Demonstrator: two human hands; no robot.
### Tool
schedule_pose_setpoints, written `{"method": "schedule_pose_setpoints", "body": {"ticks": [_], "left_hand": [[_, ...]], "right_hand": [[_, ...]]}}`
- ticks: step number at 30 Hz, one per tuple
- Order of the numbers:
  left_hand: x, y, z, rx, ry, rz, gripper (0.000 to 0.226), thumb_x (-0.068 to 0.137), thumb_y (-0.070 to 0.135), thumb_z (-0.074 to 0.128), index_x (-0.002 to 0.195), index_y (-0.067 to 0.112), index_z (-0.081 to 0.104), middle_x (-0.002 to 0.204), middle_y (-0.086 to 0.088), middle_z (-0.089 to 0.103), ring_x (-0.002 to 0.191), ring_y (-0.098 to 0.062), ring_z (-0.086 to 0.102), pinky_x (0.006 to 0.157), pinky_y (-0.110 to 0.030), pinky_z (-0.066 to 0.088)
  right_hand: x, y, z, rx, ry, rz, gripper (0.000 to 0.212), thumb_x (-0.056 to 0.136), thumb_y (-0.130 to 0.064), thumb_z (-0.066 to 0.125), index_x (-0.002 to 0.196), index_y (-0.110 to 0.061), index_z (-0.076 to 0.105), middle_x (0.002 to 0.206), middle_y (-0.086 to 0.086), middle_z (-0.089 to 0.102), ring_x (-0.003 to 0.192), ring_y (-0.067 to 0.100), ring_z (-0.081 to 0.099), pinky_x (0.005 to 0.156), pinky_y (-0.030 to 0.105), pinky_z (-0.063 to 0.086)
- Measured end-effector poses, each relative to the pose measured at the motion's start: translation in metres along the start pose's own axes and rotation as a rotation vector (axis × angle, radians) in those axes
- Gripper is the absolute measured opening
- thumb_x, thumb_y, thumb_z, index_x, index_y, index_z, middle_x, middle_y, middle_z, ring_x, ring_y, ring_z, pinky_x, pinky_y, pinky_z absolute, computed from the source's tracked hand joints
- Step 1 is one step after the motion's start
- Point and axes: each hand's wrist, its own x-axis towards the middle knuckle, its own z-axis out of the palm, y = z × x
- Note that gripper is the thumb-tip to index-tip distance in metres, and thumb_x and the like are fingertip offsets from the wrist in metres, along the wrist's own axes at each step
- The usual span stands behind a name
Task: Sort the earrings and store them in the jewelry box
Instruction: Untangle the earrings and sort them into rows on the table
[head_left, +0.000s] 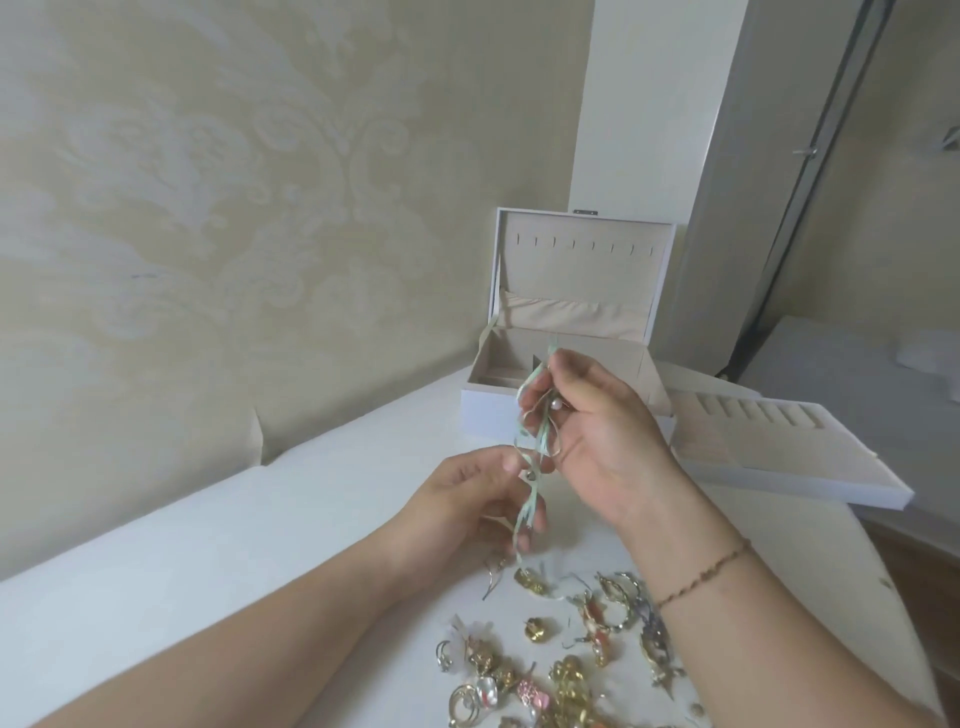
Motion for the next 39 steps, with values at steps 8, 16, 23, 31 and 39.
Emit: {"method": "schedule_pose_setpoints", "body": {"ticks": [8,16,23,31,39], "left_hand": [[0.002,-0.002,-0.004,0.023,0.296,0.060,0.010,0.080,0.025,0.069,0.072,0.019,0.066,0.064,-0.004,0.048,0.056,-0.013,0.044,0.054,-0.023,0.037],[0.007,0.008,-0.027,0.446,0.586,0.115,0.016,0.091,0.019,0.068,0.075,0.015,0.068,0.068,-0.001,0.059,0.060,-0.016,0.047,0.058,-0.030,0.035],[0.009,0.007,-0.049,0.422,0.766,0.076,0.014,0.089,0.022,0.071,0.080,0.012,0.068,0.058,0.016,0.058,0.048,-0.005,0.045,0.051,-0.024,0.034],[0.004,0.000,-0.047,0.820,0.546,0.136,0.015,0.086,0.010,0.071,0.080,0.023,0.073,0.061,0.016,0.061,0.051,-0.002,0.045,0.055,-0.014,0.037],[0.021,0.012,-0.032,1.259,0.246,-0.021,0.046,0.092,0.060,0.043,0.121,0.030,0.062,0.102,0.014,0.058,0.088,-0.004,0.053,0.081,-0.021,0.041]], "right_hand": [[0.019,0.005,-0.034,-0.454,0.116,-0.197,0.014,0.093,-0.007,0.060,0.086,-0.020,0.062,0.070,-0.008,0.072,0.061,0.006,0.056,0.053,0.015,0.043],[0.026,0.025,-0.071,-0.541,0.156,-0.155,0.029,0.090,0.014,0.052,0.087,-0.013,0.063,0.075,0.001,0.072,0.057,0.010,0.063,0.059,0.021,0.053],[0.027,0.038,-0.083,-0.844,0.143,-0.241,0.041,0.086,0.014,0.054,0.077,-0.025,0.066,0.074,0.003,0.072,0.058,0.016,0.063,0.065,0.029,0.053],[0.024,0.045,-0.067,-0.781,-0.193,-0.168,0.054,0.084,0.025,0.039,0.091,-0.019,0.068,0.092,0.003,0.072,0.074,0.016,0.070,0.067,0.022,0.052],[0.022,0.037,-0.089,-1.262,-0.042,-0.196,0.055,0.080,0.011,0.039,0.093,-0.033,0.069,0.088,-0.016,0.069,0.081,0.004,0.062,0.070,0.015,0.046]]}}
